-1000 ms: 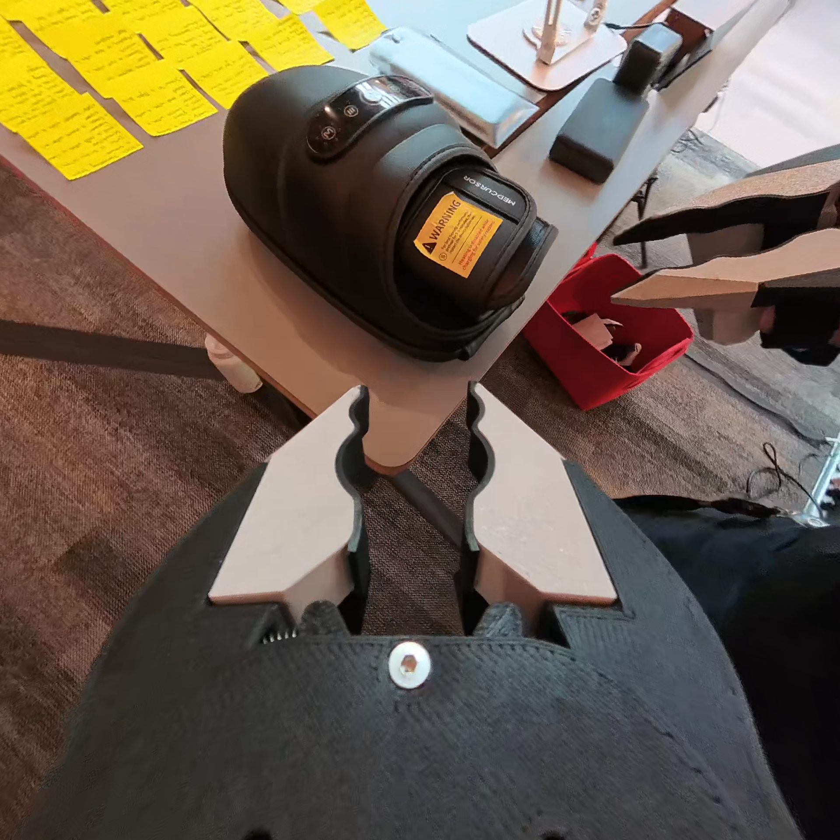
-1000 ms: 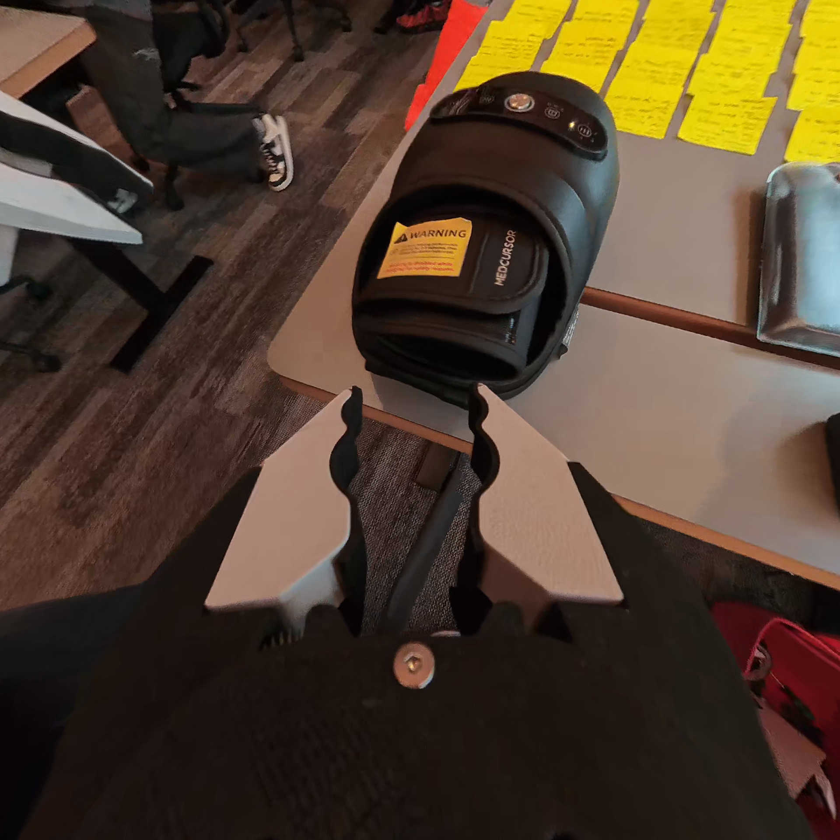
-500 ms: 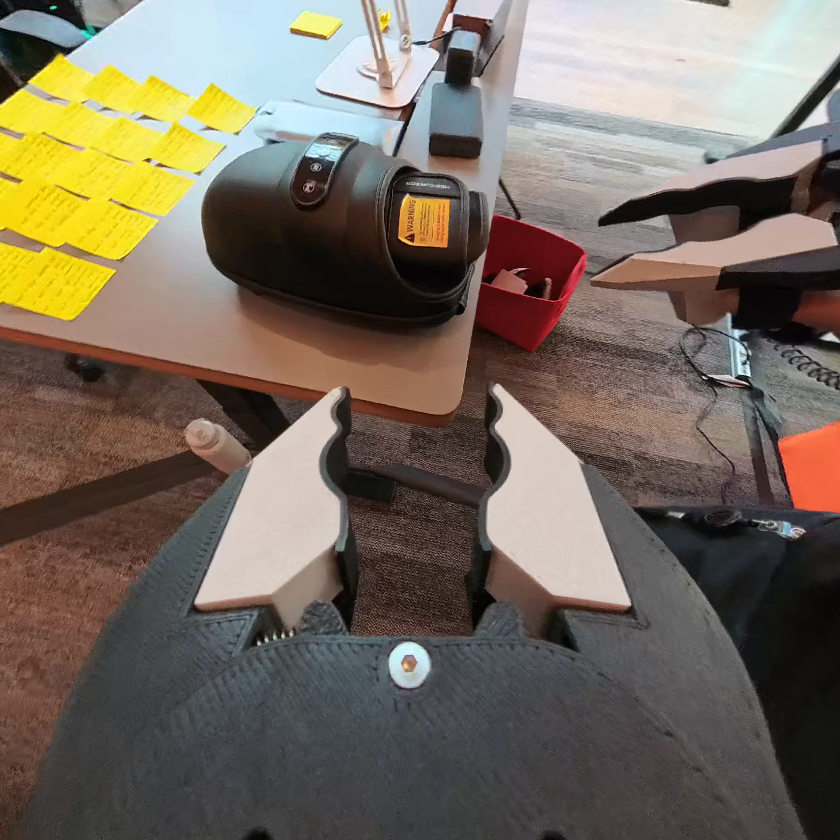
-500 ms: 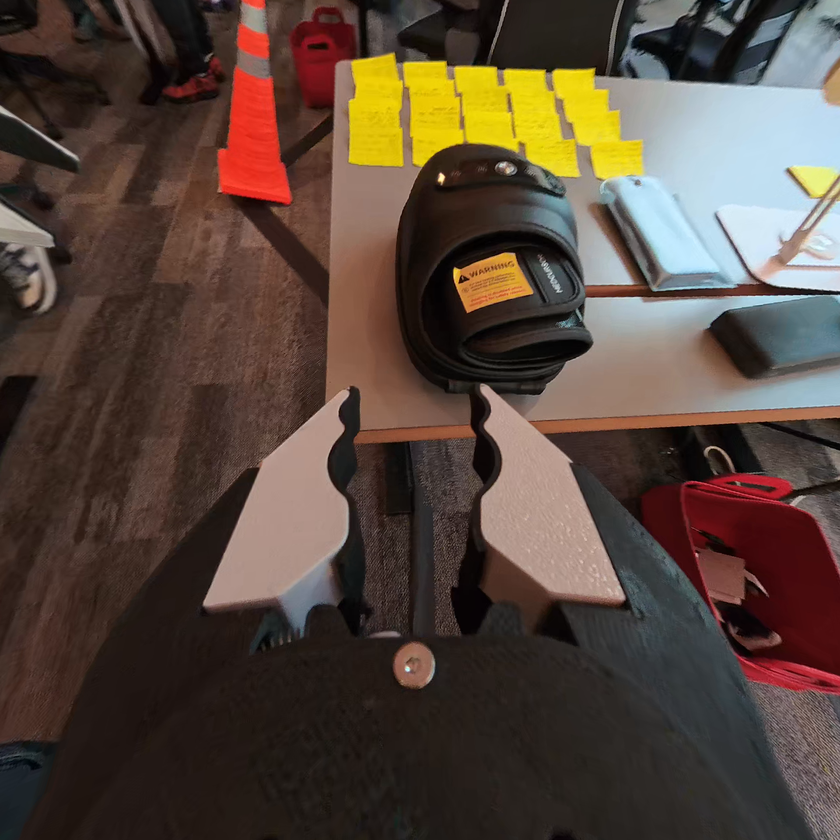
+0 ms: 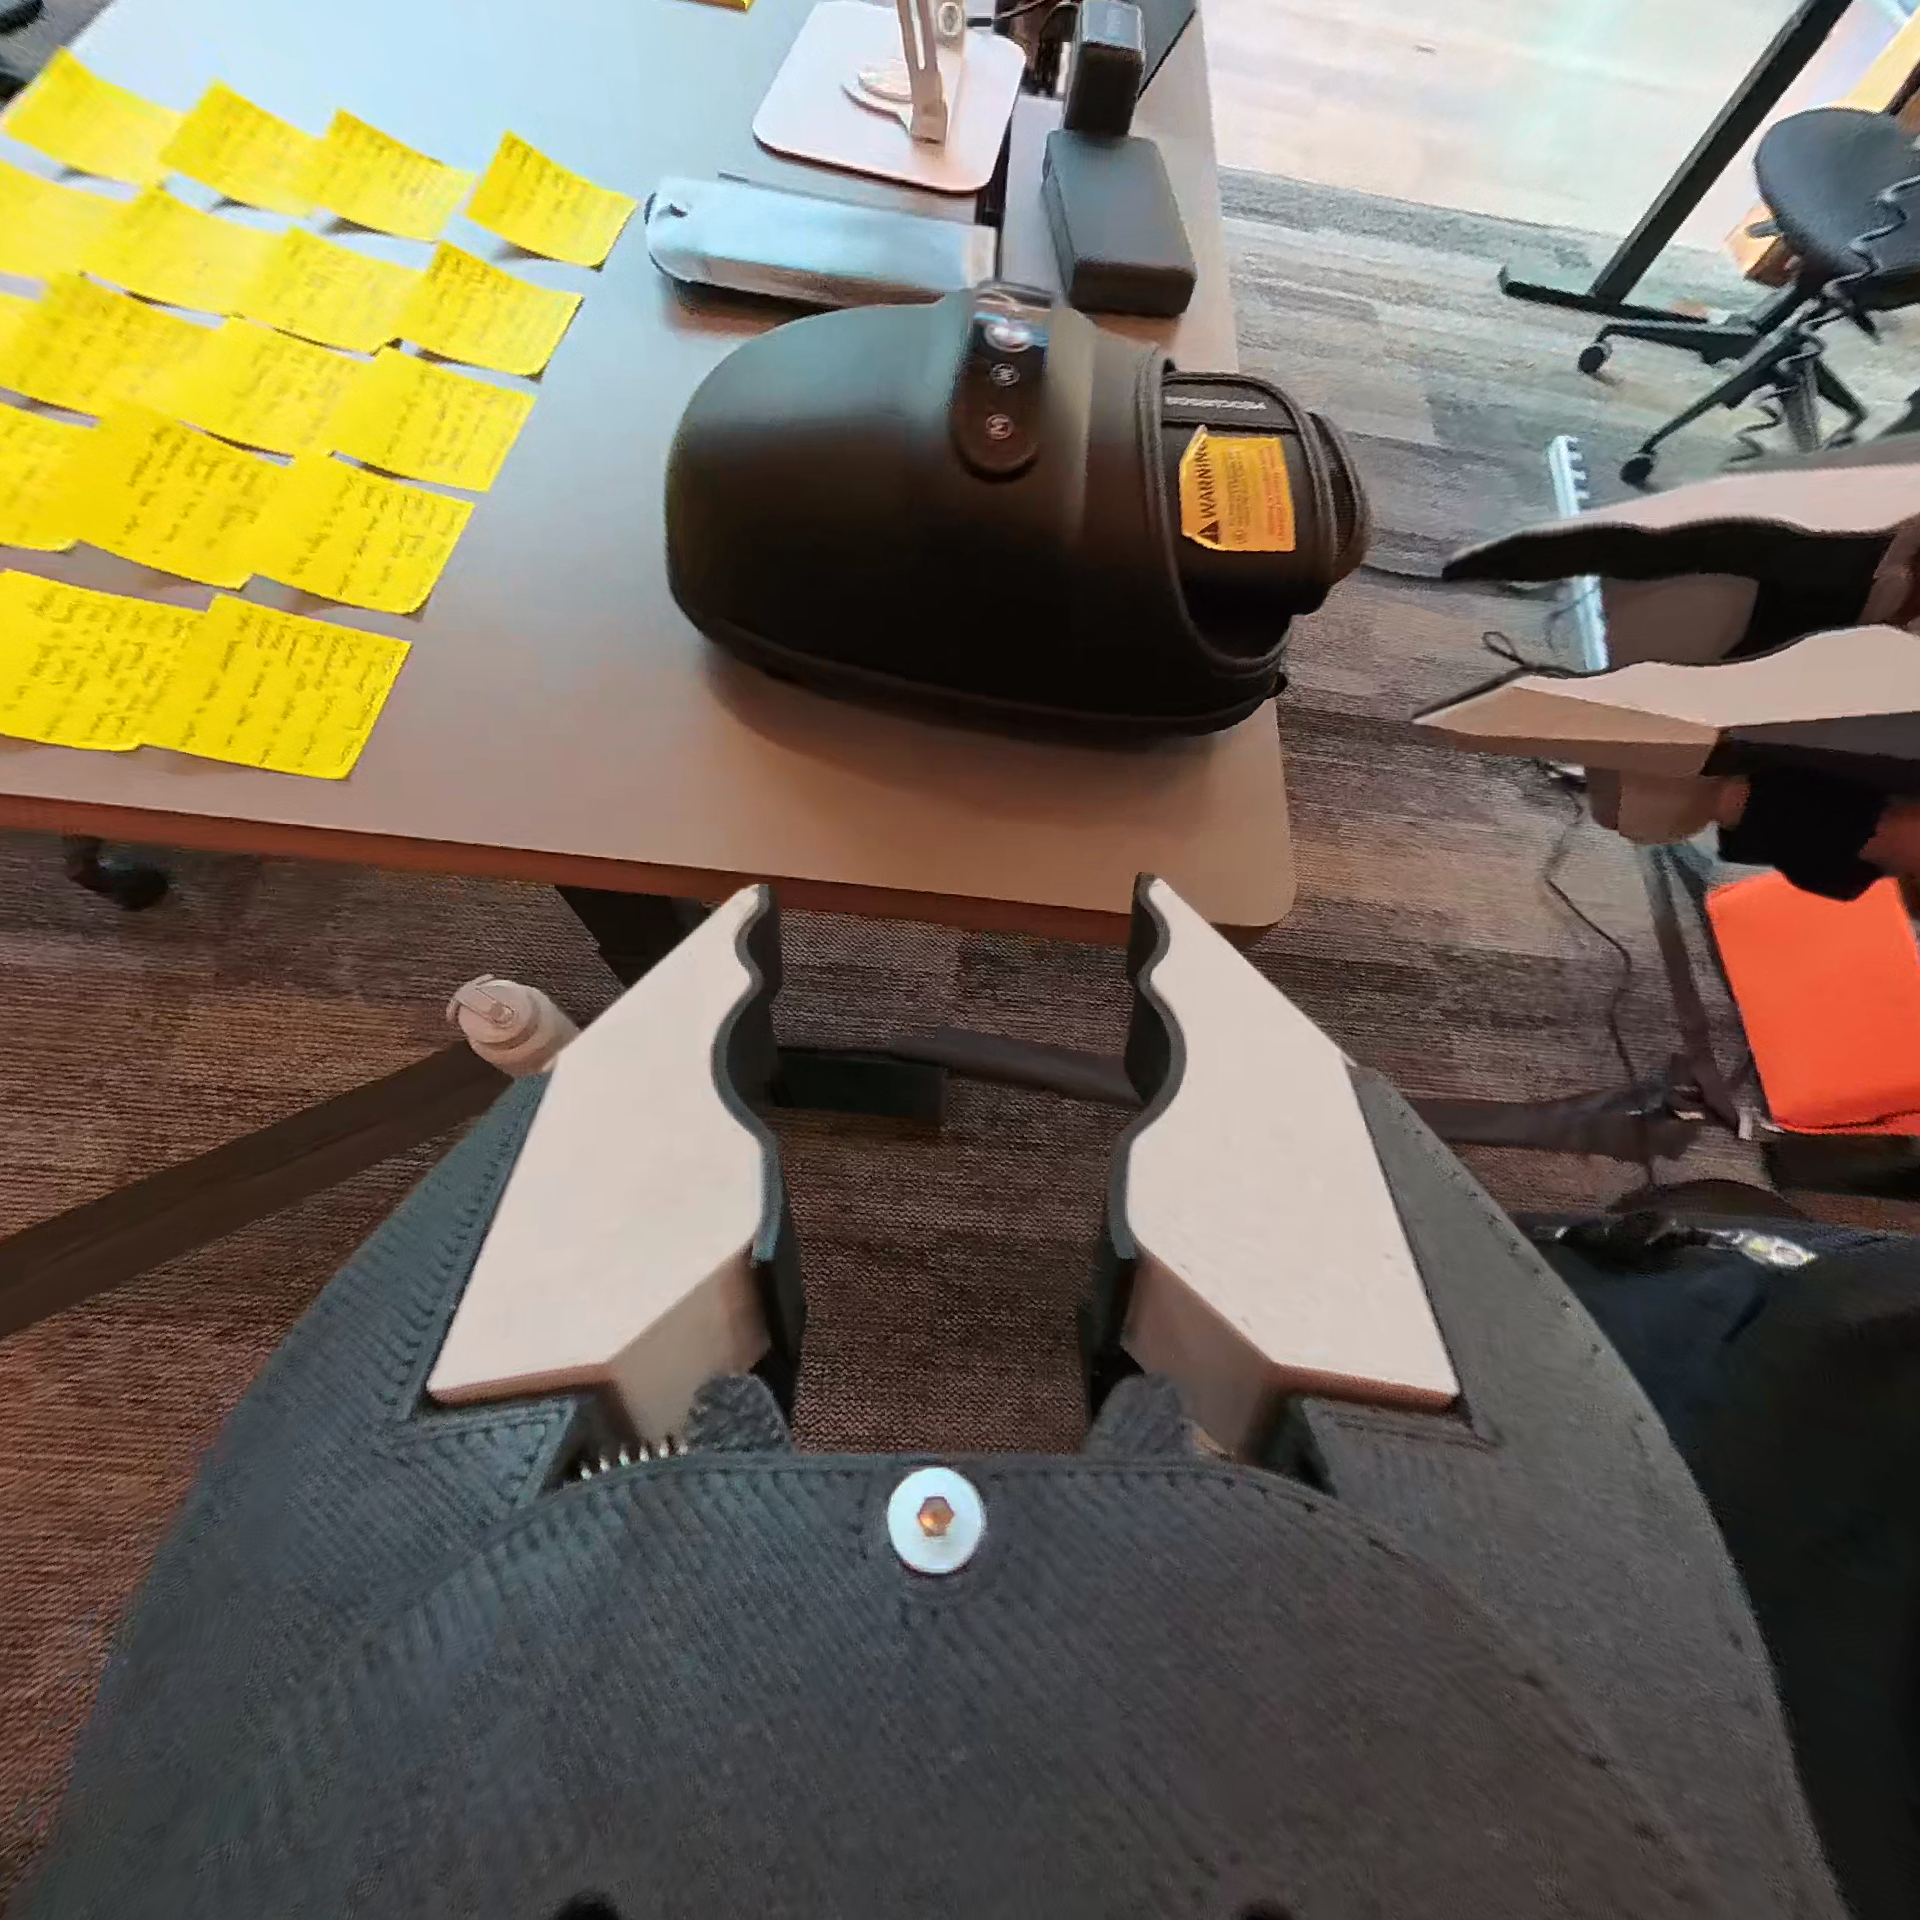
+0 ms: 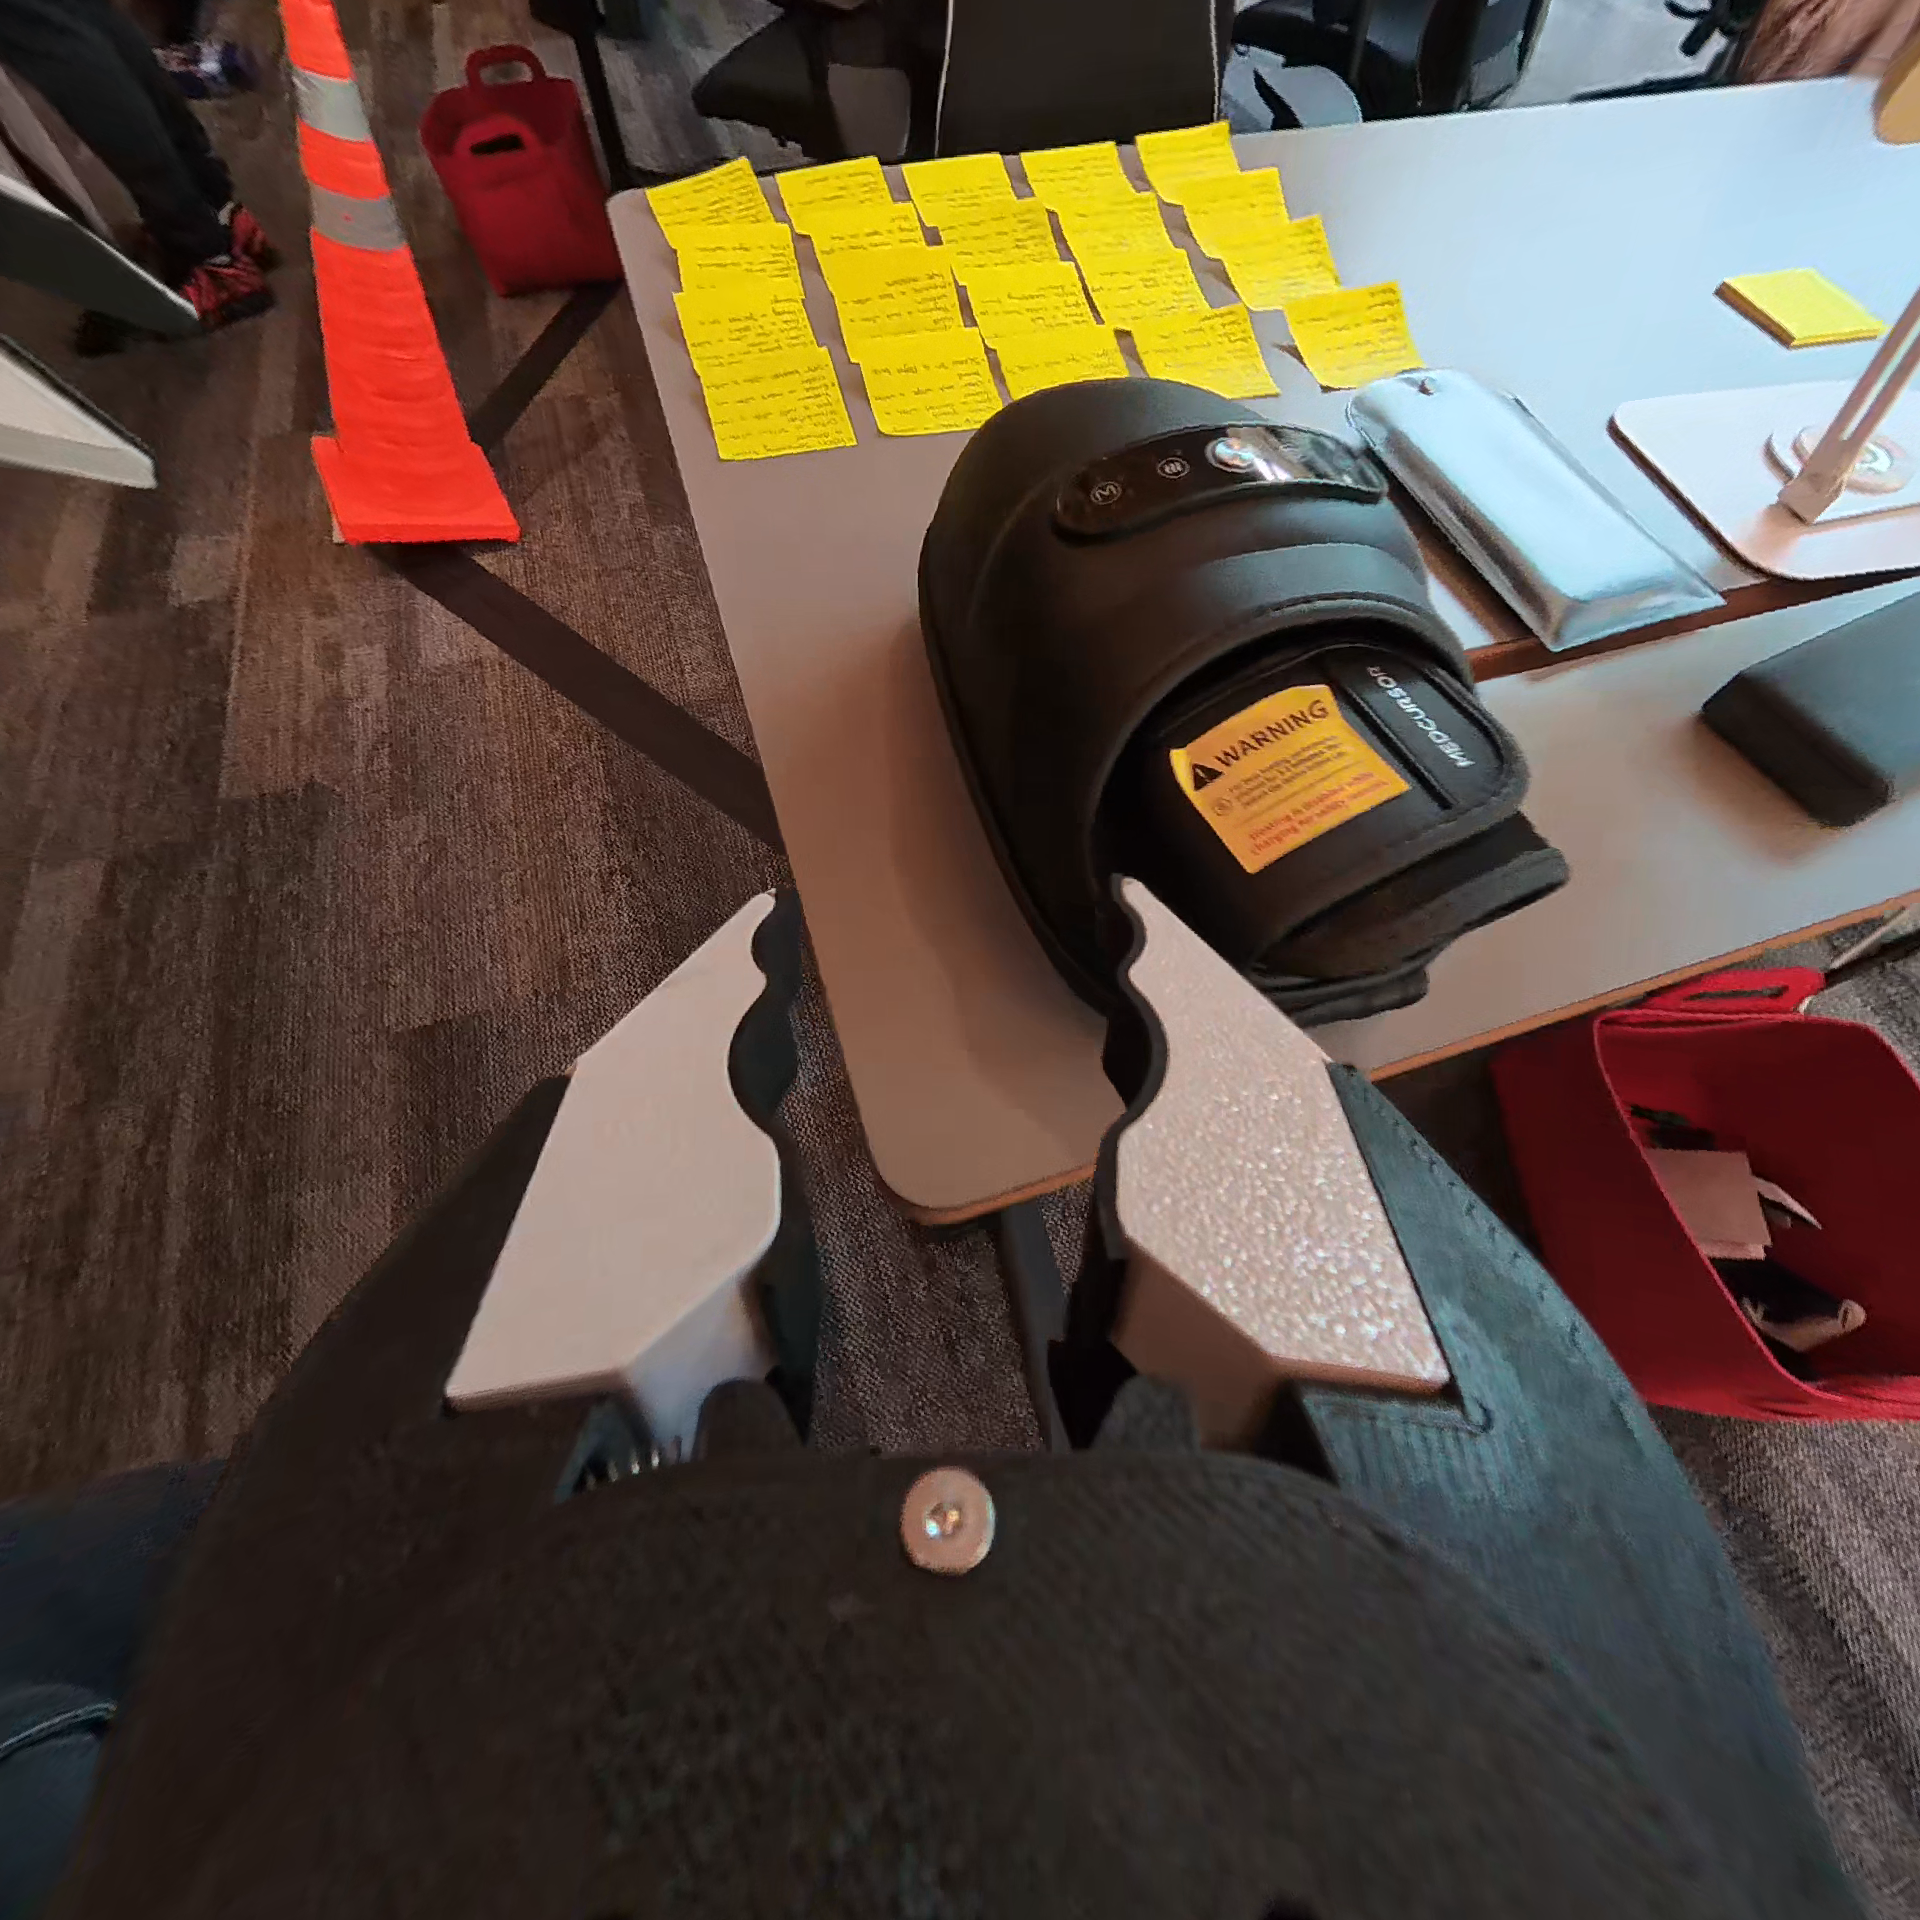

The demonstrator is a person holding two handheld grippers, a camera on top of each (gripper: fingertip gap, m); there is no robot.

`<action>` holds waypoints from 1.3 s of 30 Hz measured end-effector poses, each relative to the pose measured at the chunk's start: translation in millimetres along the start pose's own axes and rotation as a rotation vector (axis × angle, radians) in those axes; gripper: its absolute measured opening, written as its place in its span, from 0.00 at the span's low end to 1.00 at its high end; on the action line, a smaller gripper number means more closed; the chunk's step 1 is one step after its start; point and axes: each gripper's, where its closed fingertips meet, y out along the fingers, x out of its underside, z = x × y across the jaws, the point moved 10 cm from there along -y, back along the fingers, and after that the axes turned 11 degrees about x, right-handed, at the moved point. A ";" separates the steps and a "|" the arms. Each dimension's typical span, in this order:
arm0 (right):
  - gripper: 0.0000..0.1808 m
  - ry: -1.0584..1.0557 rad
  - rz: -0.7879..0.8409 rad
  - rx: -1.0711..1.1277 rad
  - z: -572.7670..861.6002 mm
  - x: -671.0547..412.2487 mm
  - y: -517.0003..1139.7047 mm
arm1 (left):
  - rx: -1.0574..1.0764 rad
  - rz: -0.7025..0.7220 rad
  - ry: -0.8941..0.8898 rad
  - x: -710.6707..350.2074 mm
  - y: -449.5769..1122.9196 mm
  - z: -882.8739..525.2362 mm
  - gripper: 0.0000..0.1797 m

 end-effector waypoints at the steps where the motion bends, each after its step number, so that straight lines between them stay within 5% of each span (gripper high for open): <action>1: 0.32 0.014 -0.007 0.011 -7.4 -1.2 4.6 | 0.019 -0.002 -0.011 1.0 -1.6 -11.2 0.37; 32: 0.33 0.522 -0.120 0.835 -155.4 -104.1 156.4 | 0.829 -0.307 0.703 -142.8 121.8 -293.1 0.39; 39: 0.33 0.605 -0.178 1.180 -179.0 -142.1 214.7 | 1.127 -0.317 0.908 -176.7 184.1 -330.5 0.39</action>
